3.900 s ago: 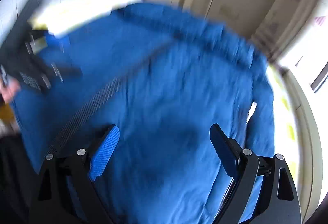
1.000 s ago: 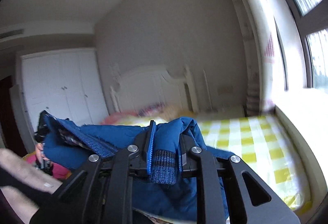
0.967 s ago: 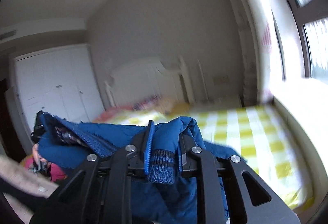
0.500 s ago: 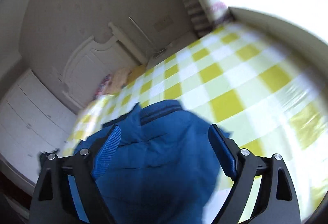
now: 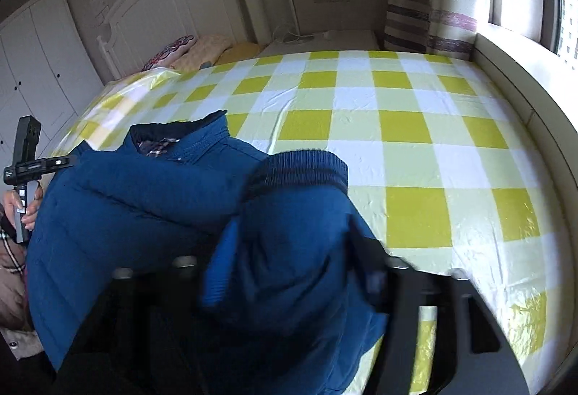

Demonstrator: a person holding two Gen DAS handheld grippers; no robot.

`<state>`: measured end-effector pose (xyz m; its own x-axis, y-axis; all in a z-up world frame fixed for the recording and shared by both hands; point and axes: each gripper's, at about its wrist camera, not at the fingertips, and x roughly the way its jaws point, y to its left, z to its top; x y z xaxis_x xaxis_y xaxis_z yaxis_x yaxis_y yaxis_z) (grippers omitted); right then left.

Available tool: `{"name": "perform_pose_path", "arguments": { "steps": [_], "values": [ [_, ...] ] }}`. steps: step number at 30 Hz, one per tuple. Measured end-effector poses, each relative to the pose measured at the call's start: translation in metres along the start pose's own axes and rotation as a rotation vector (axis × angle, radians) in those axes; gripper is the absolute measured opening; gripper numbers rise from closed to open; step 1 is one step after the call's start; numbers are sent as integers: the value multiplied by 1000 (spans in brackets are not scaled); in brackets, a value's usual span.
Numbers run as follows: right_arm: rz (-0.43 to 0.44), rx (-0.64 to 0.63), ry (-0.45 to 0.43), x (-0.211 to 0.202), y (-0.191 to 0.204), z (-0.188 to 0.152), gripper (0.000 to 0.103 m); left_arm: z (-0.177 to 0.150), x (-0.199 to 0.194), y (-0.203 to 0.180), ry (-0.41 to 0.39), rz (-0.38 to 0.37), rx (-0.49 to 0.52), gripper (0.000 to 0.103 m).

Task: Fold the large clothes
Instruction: 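Lay the folded hem onto the jacket and press it flat with both grippers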

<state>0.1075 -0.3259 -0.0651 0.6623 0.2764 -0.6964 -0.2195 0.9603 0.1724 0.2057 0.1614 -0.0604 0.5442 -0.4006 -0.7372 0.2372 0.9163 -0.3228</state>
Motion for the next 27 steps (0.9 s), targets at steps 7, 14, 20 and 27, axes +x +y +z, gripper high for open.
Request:
{"name": "perform_pose_path", "arguments": {
  "steps": [7, 14, 20, 27],
  "values": [
    [-30, -106, -204, -103, 52, 8, 15, -14, -89, -20, -187, -71, 34, 9],
    [-107, 35, -118, -55, 34, 88, 15, 72, -63, -25, -124, 37, -46, 11],
    [-222, 109, 160, 80, 9, 44, 16, 47, 60, 15, 72, 165, -100, 38],
    [-170, 216, 105, 78, -12, 33, 24, 38, 57, 29, -2, 194, -153, 61]
  ]
}}
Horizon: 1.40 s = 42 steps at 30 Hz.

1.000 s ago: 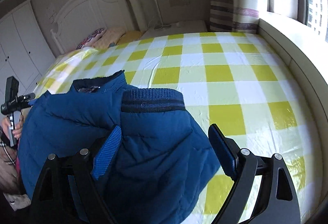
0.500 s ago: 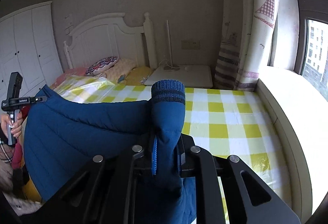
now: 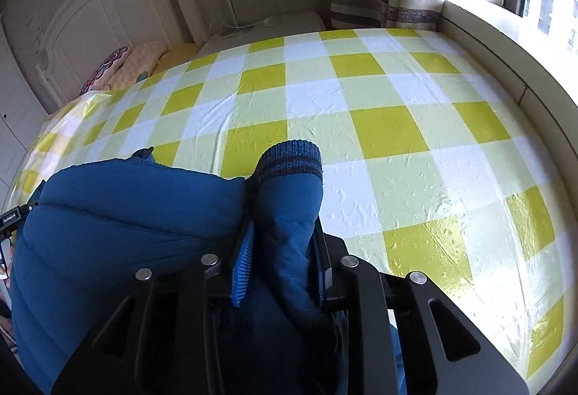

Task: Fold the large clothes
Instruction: 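Lay the folded hem onto the jacket and press it flat with both grippers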

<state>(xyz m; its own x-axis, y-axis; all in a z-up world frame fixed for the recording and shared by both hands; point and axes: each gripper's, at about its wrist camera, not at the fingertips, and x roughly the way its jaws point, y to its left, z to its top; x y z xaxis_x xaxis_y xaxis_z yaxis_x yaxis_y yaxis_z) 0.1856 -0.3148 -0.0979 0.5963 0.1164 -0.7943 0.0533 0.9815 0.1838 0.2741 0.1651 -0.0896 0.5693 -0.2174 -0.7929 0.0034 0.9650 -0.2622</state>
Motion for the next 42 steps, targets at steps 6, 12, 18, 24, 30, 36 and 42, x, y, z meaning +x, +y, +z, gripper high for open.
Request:
{"name": "perform_pose_path", "arguments": {
  "steps": [6, 12, 18, 24, 30, 36, 42],
  "values": [
    [-24, 167, -53, -29, -23, 12, 83, 5, -48, 5, -152, 32, -42, 84],
    [-14, -198, -270, -100, 100, 28, 75, 17, -102, -83, -311, 65, 174, 100],
    [-18, -404, -179, -56, 194, 12, 62, 1, -55, -159, -214, 144, 412, 100],
    [3, -335, 18, 23, 170, 2, 64, -4, 26, -138, 24, 91, 321, 101],
    [-53, -381, -24, 24, 177, -9, 65, -14, 21, -132, -36, 90, 306, 101],
    [-51, -379, -32, 24, 176, -9, 66, -12, 19, -135, -48, 99, 315, 101],
    [-46, -379, -28, 24, 176, -8, 66, -11, 20, -132, -44, 85, 308, 101]
  ]
}}
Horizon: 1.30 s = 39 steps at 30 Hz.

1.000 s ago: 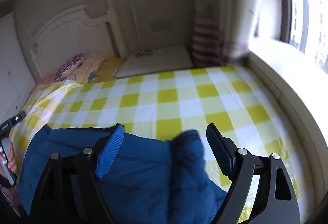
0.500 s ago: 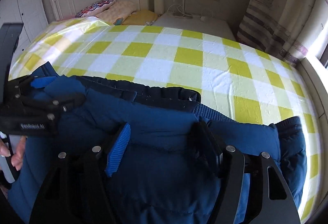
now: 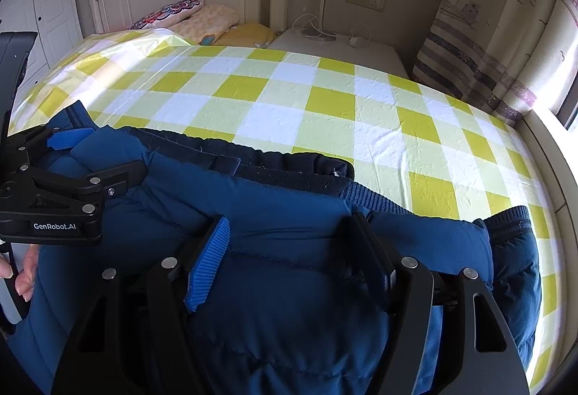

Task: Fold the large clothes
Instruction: 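Lay the folded hem onto the jacket and press it flat with both grippers, then smooth the folded jacket flat with both grippers open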

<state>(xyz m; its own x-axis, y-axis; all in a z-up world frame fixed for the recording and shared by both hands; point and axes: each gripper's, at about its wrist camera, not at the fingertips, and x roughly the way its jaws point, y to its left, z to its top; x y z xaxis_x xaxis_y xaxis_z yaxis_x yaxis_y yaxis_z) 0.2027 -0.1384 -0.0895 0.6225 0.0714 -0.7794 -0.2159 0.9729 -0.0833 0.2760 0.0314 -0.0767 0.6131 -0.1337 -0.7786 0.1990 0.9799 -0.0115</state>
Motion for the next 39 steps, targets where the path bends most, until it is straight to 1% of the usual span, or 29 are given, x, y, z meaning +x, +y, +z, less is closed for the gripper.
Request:
{"name": "perform_pose_path", "arguments": {
  "steps": [2, 3, 5, 7, 8, 10, 11, 12, 13, 15, 16, 17, 18, 19, 20, 21, 23, 25, 26, 27, 28, 30, 31, 33, 34, 35, 37, 38, 39],
  "values": [
    [17, 14, 13, -3, -4, 2, 67, 0, 0, 1, 2, -8, -6, 101],
    [0, 27, 3, -11, -9, 2, 66, 0, 0, 2, 3, -11, -9, 101],
    [-61, 66, -59, -33, -24, 2, 68, 1, 1, 4, 5, -18, -16, 101],
    [-102, 127, -95, -49, -53, -3, 69, 1, 1, 3, 6, -20, -19, 101],
    [-120, 161, -87, -50, -68, -7, 70, 1, 1, 3, 6, -22, -20, 101],
    [-180, 225, -10, -31, -103, -24, 70, 0, 1, 4, 4, -26, -24, 101],
    [-145, 270, 41, -15, -118, -35, 73, 0, 1, 4, 3, -34, -29, 101],
    [-51, 353, 51, -6, -133, -43, 74, 1, 1, 5, 2, -40, -34, 101],
    [2, 410, 37, -6, -143, -48, 74, 1, 1, 5, 6, -40, -37, 101],
    [-27, 382, 37, -3, -136, -46, 74, 4, 1, 4, 27, -31, -39, 101],
    [-60, 349, 40, -2, -129, -44, 74, 7, -3, 2, 32, -4, -47, 101],
    [-84, 324, 41, 0, -125, -43, 75, 10, -10, 0, 20, 19, -60, 98],
    [-91, 317, 42, 1, -123, -42, 75, 15, -29, -8, -38, 8, -76, 98],
    [-84, 323, 41, 2, -125, -43, 75, 18, -39, -14, -73, -19, -70, 98],
    [-75, 332, 38, 2, -126, -44, 75, 23, -57, -32, -130, -52, -37, 100],
    [-68, 338, 35, 3, -127, -44, 75, 25, -65, -48, -160, -53, -2, 100],
    [-70, 336, 34, 2, -130, -43, 75, 26, -65, -78, -170, -52, 69, 100],
    [-74, 334, 32, -4, -132, -45, 75, 17, -34, -114, -101, -5, 197, 101],
    [-72, 337, 31, -4, -132, -45, 76, 8, -3, -128, -2, 39, 259, 101],
    [-71, 342, 27, -6, -133, -46, 76, 7, 5, -126, 21, 11, 240, 101],
    [-70, 343, 29, -6, -133, -46, 76, 10, 4, -117, 16, -37, 193, 101],
    [-70, 341, 31, -5, -132, -46, 76, 14, 5, -99, 47, -119, 144, 101],
    [-71, 340, 31, -6, -132, -46, 77, 16, 1, -93, 47, -126, 162, 101],
    [-69, 343, 30, -6, -132, -47, 77, 18, -13, -73, 0, -58, 163, 101],
    [-63, 347, 29, -6, -133, -47, 77, 19, -20, -55, -27, -8, 139, 101],
    [-60, 350, 28, -6, -133, -47, 77, 20, -25, -33, -41, 20, 103, 101],
    [-59, 350, 28, -6, -133, -47, 78, 19, -20, 10, -15, 37, 7, 101],
    [-60, 350, 29, -6, -132, -47, 78, 17, -13, 34, 19, 27, -53, 100],
    [-59, 351, 29, -6, -132, -47, 78, 11, -4, 60, 59, -81, -147, 100]
  ]
}}
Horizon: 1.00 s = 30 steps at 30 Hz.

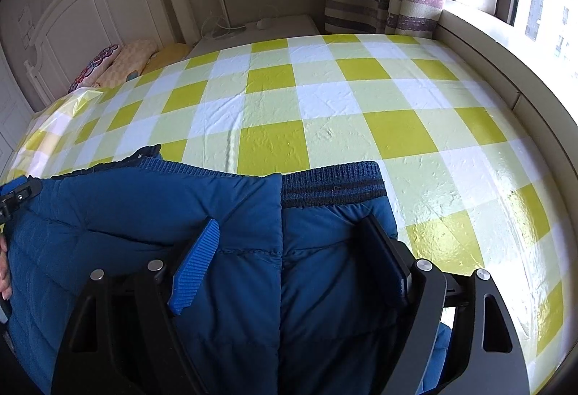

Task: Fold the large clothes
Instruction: 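Smooth the folded jacket flat with both grippers open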

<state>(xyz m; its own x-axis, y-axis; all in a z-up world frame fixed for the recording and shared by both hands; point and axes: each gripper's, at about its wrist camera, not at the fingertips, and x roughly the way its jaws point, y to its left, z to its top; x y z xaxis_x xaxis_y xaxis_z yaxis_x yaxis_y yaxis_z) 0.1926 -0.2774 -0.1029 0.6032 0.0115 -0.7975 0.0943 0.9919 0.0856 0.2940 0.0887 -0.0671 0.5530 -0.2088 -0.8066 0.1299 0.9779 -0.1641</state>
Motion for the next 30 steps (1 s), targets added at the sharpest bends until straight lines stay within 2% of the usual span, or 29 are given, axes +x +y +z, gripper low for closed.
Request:
{"name": "perform_pose_path", "arguments": {
  "steps": [1, 2, 6, 8, 9, 10, 12, 14, 16, 17, 18, 19, 23, 25, 29, 30],
  "values": [
    [-3, -3, 1, 0, 1, 0, 78, -3, 2, 16, 13, -80, -70, 99],
    [-7, -6, 0, 0, 1, 0, 78, -5, -1, 24, -11, -115, -108, 98],
    [-15, -9, 8, 0, 1, 1, 79, -6, -1, 16, -31, -82, -95, 99],
    [-80, -20, 16, -6, 7, 4, 79, -7, -2, 21, -38, -107, -115, 99],
    [-136, -37, -8, -17, 17, 3, 79, -8, -3, 25, -43, -128, -132, 99],
    [-125, -60, -40, -29, 27, 3, 79, -9, -4, 29, -51, -148, -149, 99],
    [-49, -158, -111, -56, 63, -2, 79, -10, -4, 32, -58, -168, -165, 99],
    [3, -240, -131, -69, 98, -10, 83, -8, -3, 33, -59, -172, -169, 99],
    [59, -335, -113, -65, 131, -22, 87, -8, -3, 33, -61, -173, -168, 99],
    [59, -394, -80, -53, 149, -33, 87, -8, -3, 34, -63, -176, -171, 99],
    [9, -456, -35, -33, 163, -45, 87, -8, -4, 34, -64, -181, -175, 99],
    [-1, -458, -42, -28, 166, -48, 87, -9, -4, 35, -67, -187, -181, 99],
    [101, -356, 9, -25, 143, -39, 90, -7, -4, 41, -76, -212, -204, 99],
    [79, -319, 5, -35, 131, -38, 89, -8, -6, 42, -87, -214, -209, 98],
    [46, -273, -34, -63, 96, -44, 90, -17, -43, 28, -178, -72, -156, 97],
    [31, -248, -44, -70, 82, -46, 90, -24, -61, 15, -222, -73, -109, 98]
  ]
}}
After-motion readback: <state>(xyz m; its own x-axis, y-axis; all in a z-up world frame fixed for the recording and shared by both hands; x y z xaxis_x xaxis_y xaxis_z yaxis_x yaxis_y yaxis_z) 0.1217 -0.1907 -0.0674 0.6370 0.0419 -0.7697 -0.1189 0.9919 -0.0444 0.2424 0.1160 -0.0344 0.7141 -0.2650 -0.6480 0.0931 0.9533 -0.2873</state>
